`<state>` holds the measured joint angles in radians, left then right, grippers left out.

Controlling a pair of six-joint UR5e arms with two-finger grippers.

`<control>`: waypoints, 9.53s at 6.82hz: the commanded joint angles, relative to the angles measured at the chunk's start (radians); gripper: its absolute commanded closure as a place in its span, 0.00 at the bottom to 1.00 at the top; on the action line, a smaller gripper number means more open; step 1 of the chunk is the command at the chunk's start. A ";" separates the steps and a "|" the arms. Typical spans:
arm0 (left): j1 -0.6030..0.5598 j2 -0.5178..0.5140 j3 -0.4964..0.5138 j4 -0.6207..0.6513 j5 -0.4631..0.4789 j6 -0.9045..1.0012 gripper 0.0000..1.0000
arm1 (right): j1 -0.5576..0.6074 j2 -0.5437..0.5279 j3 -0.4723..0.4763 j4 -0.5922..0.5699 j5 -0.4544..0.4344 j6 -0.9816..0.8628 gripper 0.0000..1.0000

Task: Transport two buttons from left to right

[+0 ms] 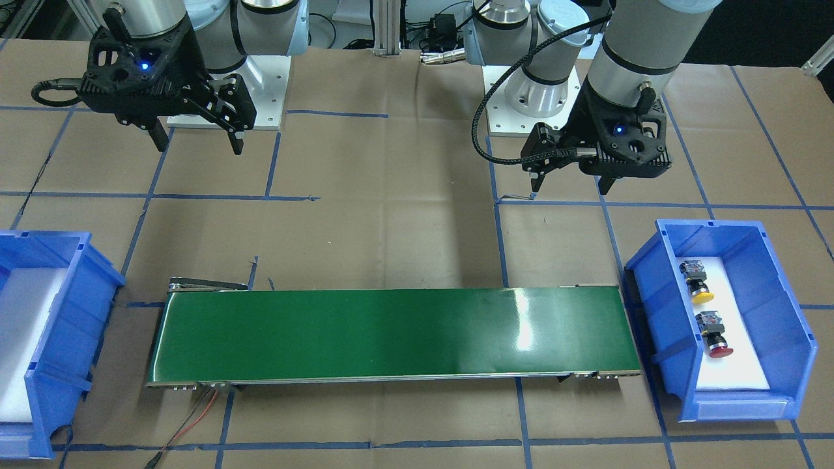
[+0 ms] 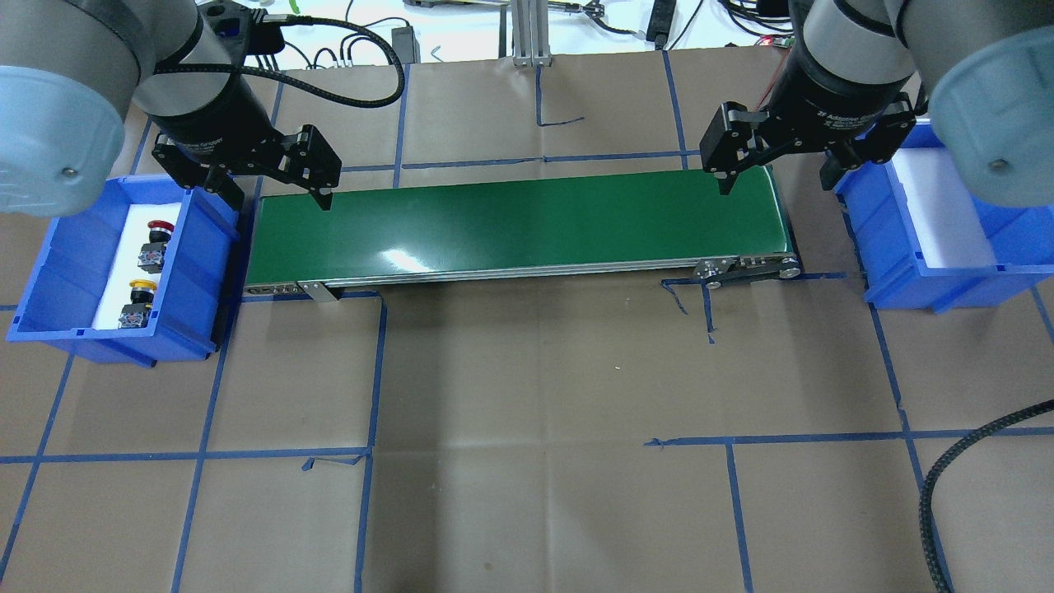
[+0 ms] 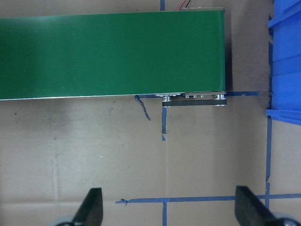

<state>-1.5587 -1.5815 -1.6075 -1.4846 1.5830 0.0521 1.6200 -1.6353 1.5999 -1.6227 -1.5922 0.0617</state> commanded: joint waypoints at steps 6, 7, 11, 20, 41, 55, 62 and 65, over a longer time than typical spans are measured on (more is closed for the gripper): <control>0.000 0.001 -0.002 0.001 -0.002 0.000 0.00 | -0.002 0.000 0.000 0.000 0.002 0.001 0.00; 0.000 0.003 -0.003 0.001 -0.002 0.002 0.00 | 0.001 0.000 0.000 0.000 0.003 0.003 0.00; 0.095 -0.008 0.001 0.007 -0.014 0.053 0.00 | -0.002 0.002 0.000 0.000 0.002 0.000 0.00; 0.611 -0.173 -0.035 0.153 -0.008 0.598 0.01 | -0.002 0.015 -0.006 0.001 0.001 -0.006 0.00; 0.643 -0.301 -0.302 0.581 -0.041 0.583 0.92 | -0.002 0.017 -0.003 0.000 0.000 -0.006 0.00; 0.180 -0.240 -0.069 0.234 0.058 0.164 0.92 | -0.002 0.017 -0.002 0.000 0.000 -0.008 0.00; 0.115 -0.388 -0.097 0.431 0.055 0.080 0.92 | -0.002 0.017 -0.002 0.001 0.000 -0.008 0.00; 0.115 -0.394 -0.095 0.432 0.055 0.064 0.68 | -0.002 0.017 -0.002 0.000 0.000 -0.006 0.00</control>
<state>-1.4434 -1.9744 -1.7034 -1.0536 1.6384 0.1195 1.6183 -1.6184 1.5984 -1.6225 -1.5923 0.0550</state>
